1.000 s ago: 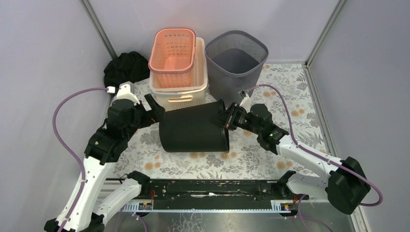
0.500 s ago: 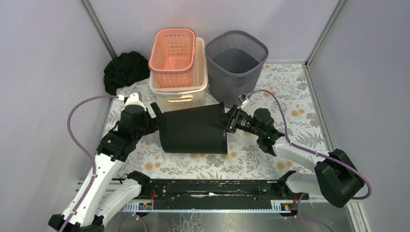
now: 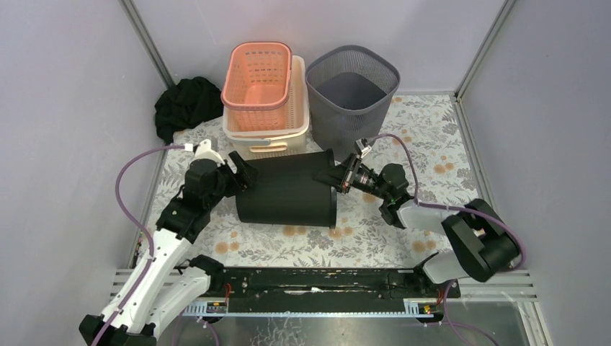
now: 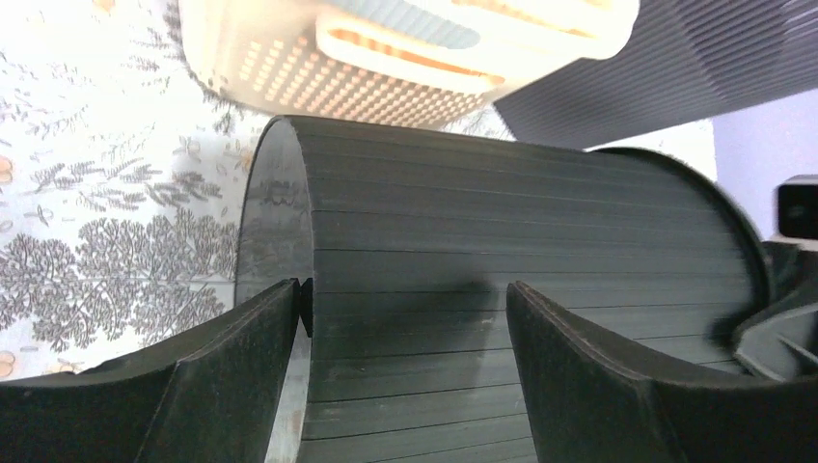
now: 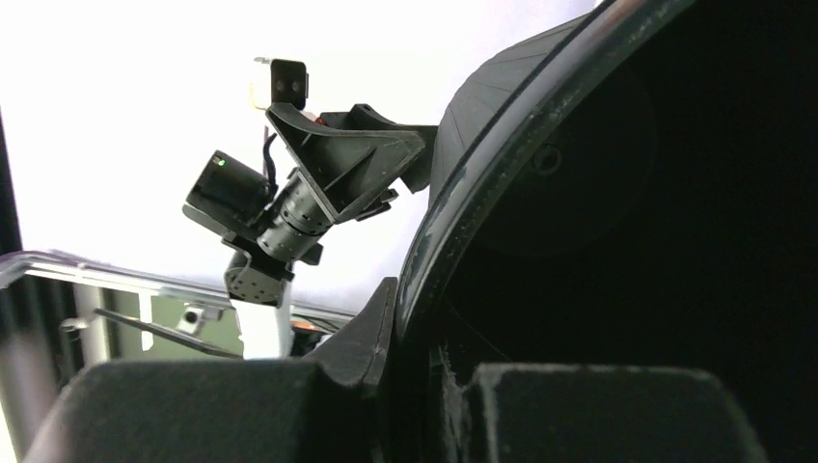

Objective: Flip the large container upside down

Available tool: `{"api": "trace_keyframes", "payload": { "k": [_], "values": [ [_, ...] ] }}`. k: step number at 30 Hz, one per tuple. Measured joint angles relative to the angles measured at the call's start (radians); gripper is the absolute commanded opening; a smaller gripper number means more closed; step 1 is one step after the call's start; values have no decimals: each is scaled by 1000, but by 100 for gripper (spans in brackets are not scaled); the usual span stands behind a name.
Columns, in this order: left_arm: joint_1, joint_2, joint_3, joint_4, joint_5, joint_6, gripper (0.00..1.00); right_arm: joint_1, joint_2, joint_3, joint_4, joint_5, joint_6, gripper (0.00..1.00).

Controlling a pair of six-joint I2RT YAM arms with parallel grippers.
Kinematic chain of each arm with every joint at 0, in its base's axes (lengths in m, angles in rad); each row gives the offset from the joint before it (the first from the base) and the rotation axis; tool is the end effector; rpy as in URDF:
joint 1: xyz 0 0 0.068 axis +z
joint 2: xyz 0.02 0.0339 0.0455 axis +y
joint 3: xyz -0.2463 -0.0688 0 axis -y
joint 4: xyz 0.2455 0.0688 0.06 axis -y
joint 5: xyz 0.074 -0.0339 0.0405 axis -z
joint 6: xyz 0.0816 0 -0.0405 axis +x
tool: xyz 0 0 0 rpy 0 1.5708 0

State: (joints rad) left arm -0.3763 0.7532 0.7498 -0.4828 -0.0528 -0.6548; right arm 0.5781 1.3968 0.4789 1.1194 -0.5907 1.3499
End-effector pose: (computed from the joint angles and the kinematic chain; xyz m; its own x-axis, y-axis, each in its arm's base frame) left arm 0.2094 -0.0781 0.2685 -0.5418 -0.4398 -0.7163 -0.0080 0.8548 -0.5189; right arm 0.2374 0.2091 0.2259 -0.8520 0.4117 -0.3234 -0.3631 -0.0196 0.9315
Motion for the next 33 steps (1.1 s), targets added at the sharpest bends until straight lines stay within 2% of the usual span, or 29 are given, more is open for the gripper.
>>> {"api": "trace_keyframes", "payload": {
  "k": [3,4,5,7,10,15,16,17,20,21,26,30,33],
  "values": [
    [8,-21,24,9,-11,-5,84,-10,91,-6,180,-13,84,28],
    [10,-23,47,4,-16,-5,84,-11,116,-6,224,-13,109,40],
    [13,-22,78,-5,-18,-5,84,-13,143,-6,278,-13,146,47],
    [7,-10,155,-15,5,-14,84,-5,183,-5,335,-35,192,52],
    [4,18,288,-33,40,-22,84,9,194,-3,309,-56,194,58],
    [-3,36,399,-32,93,-24,84,38,130,56,32,-54,48,66],
    [-3,36,401,-27,102,-25,84,40,108,68,-28,-52,10,63],
    [-3,39,400,-27,114,-28,84,41,92,72,-74,-49,-21,56],
    [-3,63,399,-26,139,-33,85,41,78,71,-131,-43,-73,27],
    [-3,71,397,-26,143,-33,87,42,77,69,-110,-43,-75,20],
    [-3,97,383,-70,106,-12,99,39,140,38,104,-56,-34,17],
    [6,63,334,-112,46,19,100,38,205,34,260,-73,21,18],
    [46,20,248,-126,26,39,100,38,218,31,301,-89,40,18]
  ]
}}
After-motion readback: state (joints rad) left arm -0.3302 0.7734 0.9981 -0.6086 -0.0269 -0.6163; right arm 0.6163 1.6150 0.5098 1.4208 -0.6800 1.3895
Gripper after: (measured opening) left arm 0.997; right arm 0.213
